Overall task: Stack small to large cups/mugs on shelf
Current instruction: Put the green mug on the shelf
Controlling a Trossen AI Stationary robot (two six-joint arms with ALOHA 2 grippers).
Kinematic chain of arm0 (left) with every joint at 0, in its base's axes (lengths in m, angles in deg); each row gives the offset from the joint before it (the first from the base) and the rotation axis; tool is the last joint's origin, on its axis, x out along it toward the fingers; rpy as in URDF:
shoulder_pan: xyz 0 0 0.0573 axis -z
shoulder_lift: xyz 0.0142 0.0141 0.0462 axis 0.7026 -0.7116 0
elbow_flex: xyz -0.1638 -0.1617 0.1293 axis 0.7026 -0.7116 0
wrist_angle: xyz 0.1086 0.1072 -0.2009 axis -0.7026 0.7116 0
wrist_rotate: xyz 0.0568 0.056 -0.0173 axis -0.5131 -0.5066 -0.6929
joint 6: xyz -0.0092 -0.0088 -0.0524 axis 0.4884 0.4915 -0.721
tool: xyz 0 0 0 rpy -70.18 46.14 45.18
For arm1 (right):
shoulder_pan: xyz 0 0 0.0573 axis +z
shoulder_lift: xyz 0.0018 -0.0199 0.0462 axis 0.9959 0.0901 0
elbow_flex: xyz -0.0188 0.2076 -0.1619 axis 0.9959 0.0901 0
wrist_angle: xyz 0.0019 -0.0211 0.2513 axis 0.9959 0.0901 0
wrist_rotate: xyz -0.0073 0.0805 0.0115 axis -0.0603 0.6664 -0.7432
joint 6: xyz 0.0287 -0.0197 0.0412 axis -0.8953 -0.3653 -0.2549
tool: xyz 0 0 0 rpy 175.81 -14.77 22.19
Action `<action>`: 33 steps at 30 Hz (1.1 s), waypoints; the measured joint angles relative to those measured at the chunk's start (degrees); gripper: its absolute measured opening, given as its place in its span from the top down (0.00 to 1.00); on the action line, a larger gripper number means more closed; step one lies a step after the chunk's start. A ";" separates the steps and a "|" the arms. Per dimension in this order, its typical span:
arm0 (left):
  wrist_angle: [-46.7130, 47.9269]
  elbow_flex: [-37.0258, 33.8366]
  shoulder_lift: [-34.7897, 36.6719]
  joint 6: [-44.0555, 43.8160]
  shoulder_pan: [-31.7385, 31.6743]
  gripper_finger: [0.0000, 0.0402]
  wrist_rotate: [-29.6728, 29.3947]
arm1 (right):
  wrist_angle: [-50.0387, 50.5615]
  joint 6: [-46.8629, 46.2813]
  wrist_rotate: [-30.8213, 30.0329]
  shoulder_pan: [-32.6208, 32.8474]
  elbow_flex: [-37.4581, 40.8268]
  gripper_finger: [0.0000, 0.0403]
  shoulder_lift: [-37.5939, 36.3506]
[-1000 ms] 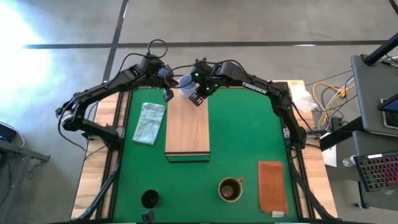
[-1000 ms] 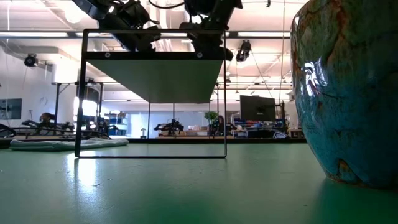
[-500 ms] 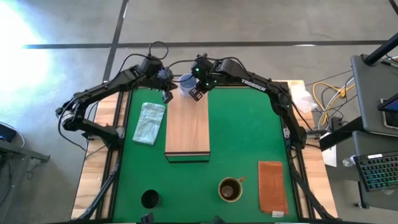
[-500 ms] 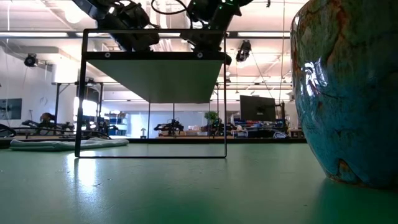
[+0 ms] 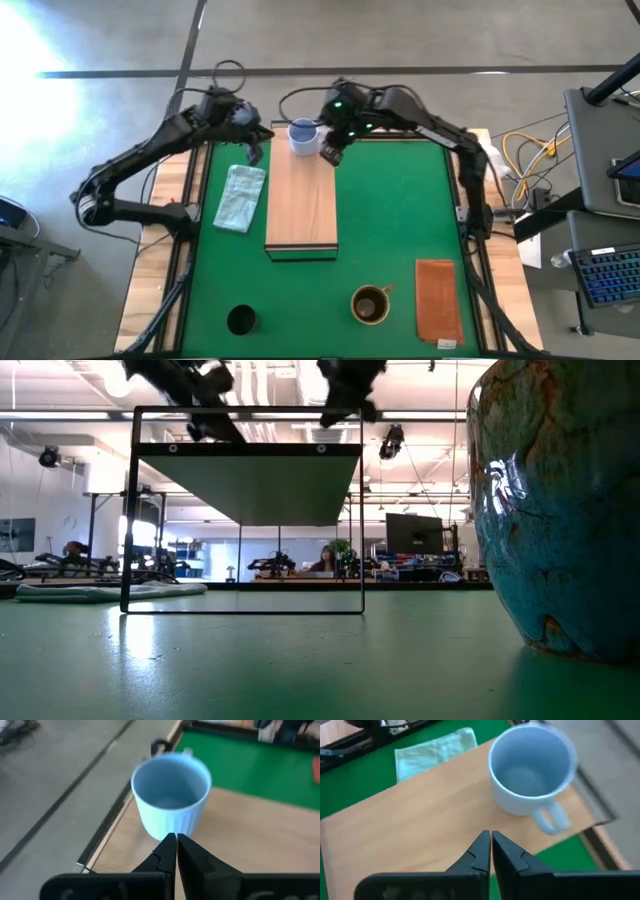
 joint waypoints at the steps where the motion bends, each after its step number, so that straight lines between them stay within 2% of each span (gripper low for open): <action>1: 0.19 0.00 1.18 -1.45 0.00 1.00 0.00 | 0.86 0.18 -0.88 0.16 0.32 0.98 -1.20; 4: 0.47 0.00 4.14 -6.61 0.00 1.00 -0.05 | 5.30 -0.96 -4.31 0.19 1.32 0.98 -3.83; 8: 1.56 -0.02 6.57 -15.83 0.04 1.00 -0.12 | 10.82 -7.19 -6.73 0.23 2.80 0.98 -6.00; 12: 6.93 -0.02 8.45 -16.79 0.36 1.00 0.00 | 12.16 -5.36 -6.96 1.92 4.64 0.98 -9.82; 16: 11.53 -0.11 9.09 -18.32 2.34 0.98 -0.39 | 15.14 -8.25 -6.73 3.36 8.20 0.96 -12.78; 26: 13.24 -0.17 10.51 -21.67 9.07 0.73 -4.50 | 15.86 -18.43 -7.20 9.12 23.67 0.70 -22.90; 33: 14.14 -0.17 10.61 -27.08 14.22 0.71 -5.07 | 12.07 -23.53 -7.75 14.17 34.75 0.63 -31.30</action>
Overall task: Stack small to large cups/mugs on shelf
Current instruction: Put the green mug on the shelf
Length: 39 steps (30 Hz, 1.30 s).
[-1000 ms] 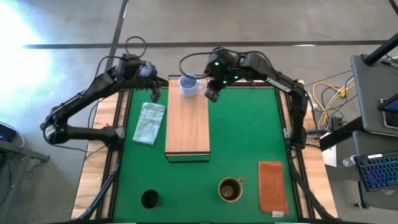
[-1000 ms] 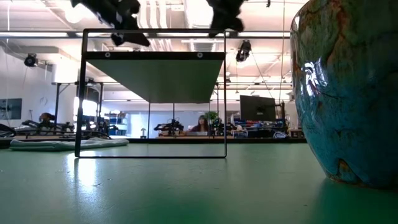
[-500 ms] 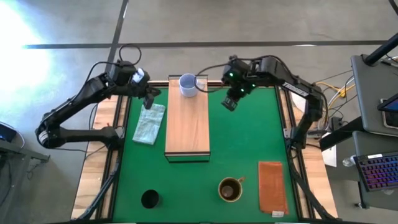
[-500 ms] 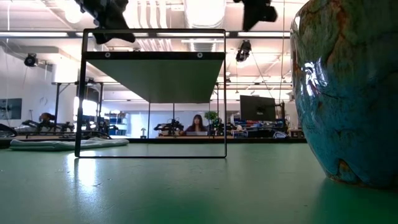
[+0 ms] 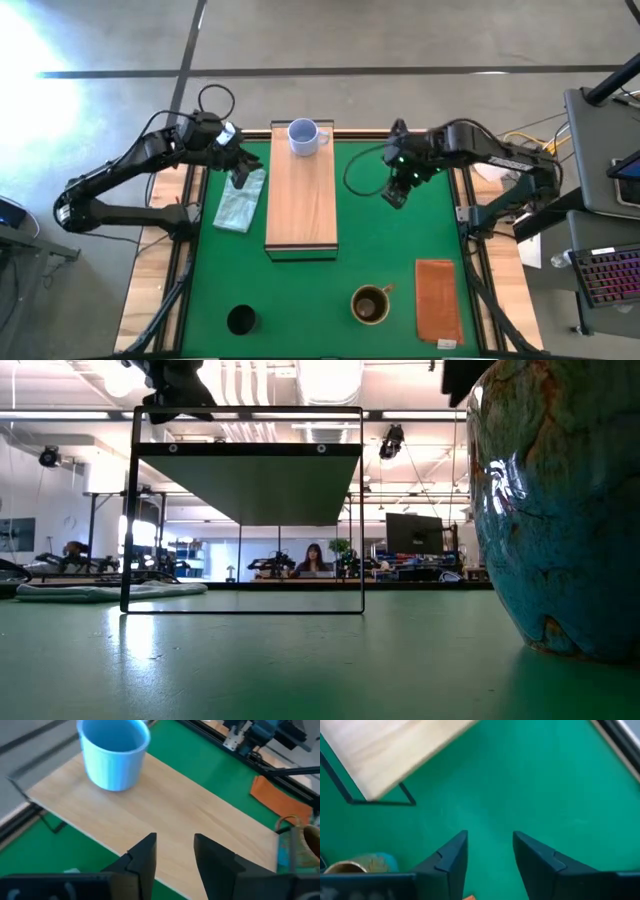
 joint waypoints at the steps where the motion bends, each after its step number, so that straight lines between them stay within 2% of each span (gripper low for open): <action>1: -0.01 0.00 -0.02 -0.91 1.02 0.71 -0.30 | -0.36 -0.90 -0.03 0.70 1.57 0.63 -1.01; 11: -0.06 0.00 -0.10 -10.91 14.06 0.71 -14.63 | -4.60 -15.81 -0.04 11.00 15.95 0.67 -10.25; 18: -0.07 0.00 -1.39 -12.17 19.19 0.71 -16.70 | -14.33 -33.50 -0.02 23.50 22.63 0.67 -12.58; 24: 2.11 0.00 -2.25 -12.16 24.10 0.71 -16.29 | -22.44 -41.44 -2.43 31.21 24.25 0.65 -7.10; 30: 4.55 -0.07 -2.14 -15.04 33.08 0.71 -16.84 | -22.45 -38.31 -3.82 35.59 20.12 0.63 1.44; 33: 4.55 -0.11 -2.31 -17.03 37.25 0.71 -20.54 | -22.34 -38.64 -5.61 37.20 17.74 0.63 4.78; 36: 4.58 -0.51 -2.45 -20.01 40.50 0.71 -23.73 | -19.39 -44.64 -6.65 38.90 15.46 0.63 7.23; 39: 4.48 -1.19 -2.58 -22.63 42.60 0.71 -26.25 | -14.68 -54.62 -8.41 41.39 13.48 0.63 8.62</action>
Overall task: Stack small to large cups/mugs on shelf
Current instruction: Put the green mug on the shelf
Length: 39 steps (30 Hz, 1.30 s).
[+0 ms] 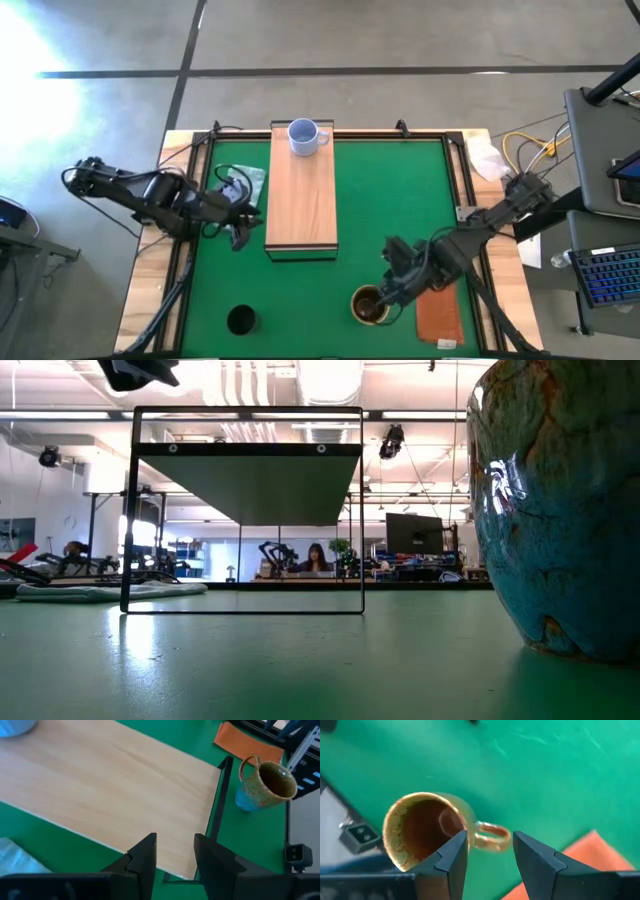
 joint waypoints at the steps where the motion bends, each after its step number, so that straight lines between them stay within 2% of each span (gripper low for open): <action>1: 0.00 -0.48 0.08 -0.12 0.48 0.71 -0.71 | 1.25 -3.78 -0.63 0.92 -0.56 0.63 0.24; 6: -0.41 -2.79 0.17 -1.02 0.82 0.71 -1.27 | 2.14 -22.54 -1.02 5.52 -1.06 0.63 -0.09; 12: -0.46 -4.09 -0.02 -1.52 0.80 0.71 -1.29 | 0.10 -34.85 -0.43 8.50 -0.96 0.64 1.66; 15: -0.46 -4.70 0.28 -1.54 0.80 0.71 -1.27 | -1.81 -36.13 1.79 8.52 -0.92 0.64 3.48; 29: -0.44 -6.12 0.79 -1.27 0.73 0.71 -0.52 | -7.98 -35.09 1.67 8.01 -1.55 0.64 10.03; 39: 0.22 -6.20 0.85 -0.05 0.75 0.71 -0.45 | -7.00 -33.26 1.59 6.31 -0.97 0.65 14.50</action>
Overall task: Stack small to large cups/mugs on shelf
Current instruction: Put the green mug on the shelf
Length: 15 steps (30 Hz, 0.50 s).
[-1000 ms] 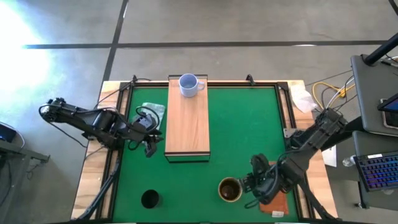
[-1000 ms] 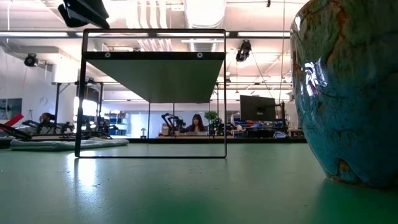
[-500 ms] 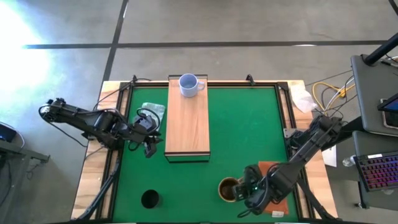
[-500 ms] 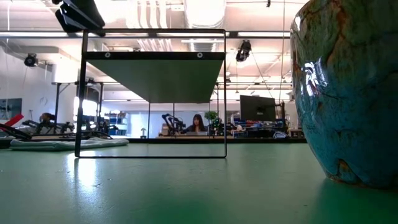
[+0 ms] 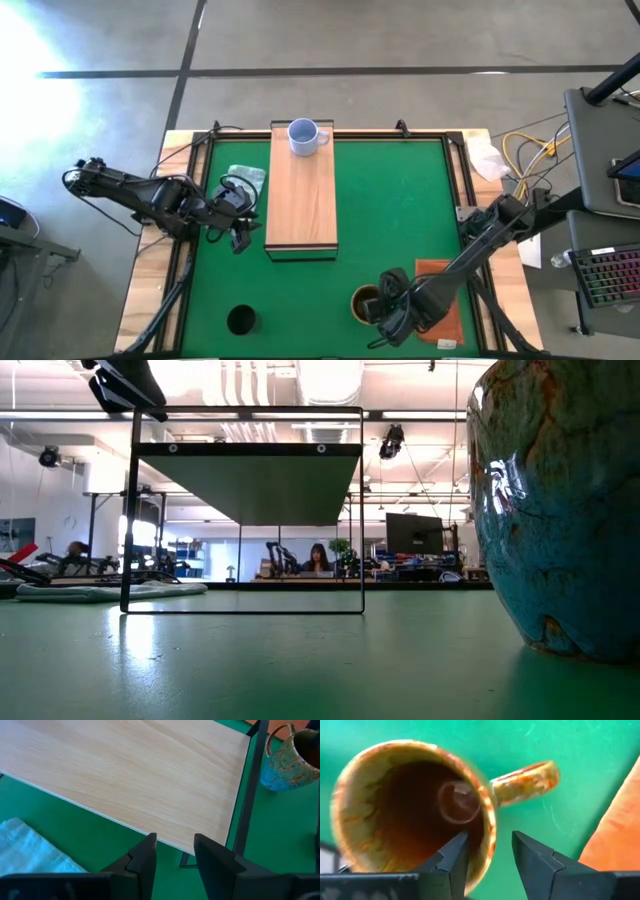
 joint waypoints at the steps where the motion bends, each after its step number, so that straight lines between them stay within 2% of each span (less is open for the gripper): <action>1: 0.05 0.00 0.02 0.08 -0.01 0.71 0.00 | 0.00 0.25 0.04 -0.27 0.01 0.65 0.43; 6: 1.49 0.00 0.07 0.11 0.00 0.71 0.01 | -0.88 2.83 0.40 -1.91 0.01 0.72 0.61; 13: 4.29 -0.51 0.19 0.14 0.04 0.71 -0.18 | -1.08 8.34 1.85 -4.32 0.03 0.92 0.55; 15: 4.54 -1.09 0.42 0.01 0.04 0.71 -0.16 | -1.28 9.32 2.32 -4.65 0.02 0.94 0.60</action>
